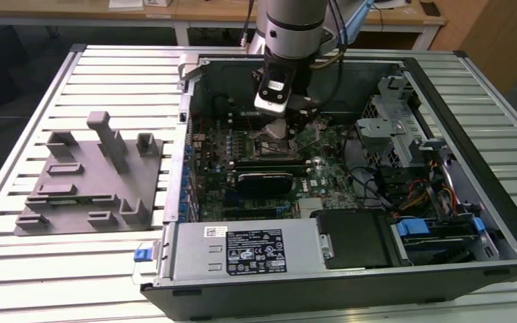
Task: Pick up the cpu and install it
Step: 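Place the cpu into insertion slot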
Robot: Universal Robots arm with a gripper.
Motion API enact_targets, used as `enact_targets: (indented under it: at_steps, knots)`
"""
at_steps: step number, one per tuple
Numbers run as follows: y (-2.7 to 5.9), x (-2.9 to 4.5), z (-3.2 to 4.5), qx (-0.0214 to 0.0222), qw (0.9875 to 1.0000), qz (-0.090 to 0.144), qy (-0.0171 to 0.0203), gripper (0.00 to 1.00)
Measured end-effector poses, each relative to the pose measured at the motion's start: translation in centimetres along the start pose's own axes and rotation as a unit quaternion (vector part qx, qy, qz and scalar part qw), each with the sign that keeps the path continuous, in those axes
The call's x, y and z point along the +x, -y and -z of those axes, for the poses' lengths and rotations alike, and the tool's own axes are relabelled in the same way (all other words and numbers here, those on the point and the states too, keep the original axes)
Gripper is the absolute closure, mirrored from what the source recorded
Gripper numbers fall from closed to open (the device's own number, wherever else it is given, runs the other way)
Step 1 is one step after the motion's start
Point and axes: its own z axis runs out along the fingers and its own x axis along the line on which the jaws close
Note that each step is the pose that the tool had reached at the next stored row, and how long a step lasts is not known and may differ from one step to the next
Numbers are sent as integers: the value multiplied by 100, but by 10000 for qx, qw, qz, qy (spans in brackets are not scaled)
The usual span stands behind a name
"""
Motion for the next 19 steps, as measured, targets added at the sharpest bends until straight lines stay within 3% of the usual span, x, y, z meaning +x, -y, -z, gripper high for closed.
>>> enact_targets:
  at_steps: [5,10,15,19]
  knots:
    - [1,0,-12,-6,9990,-454,19,46]
    - [1,-1,-34,-13,9958,-911,37,46]
    - [2,-1,-58,-20,9907,-1360,55,46]
    - [3,-1,-78,-25,9851,-1720,69,46]
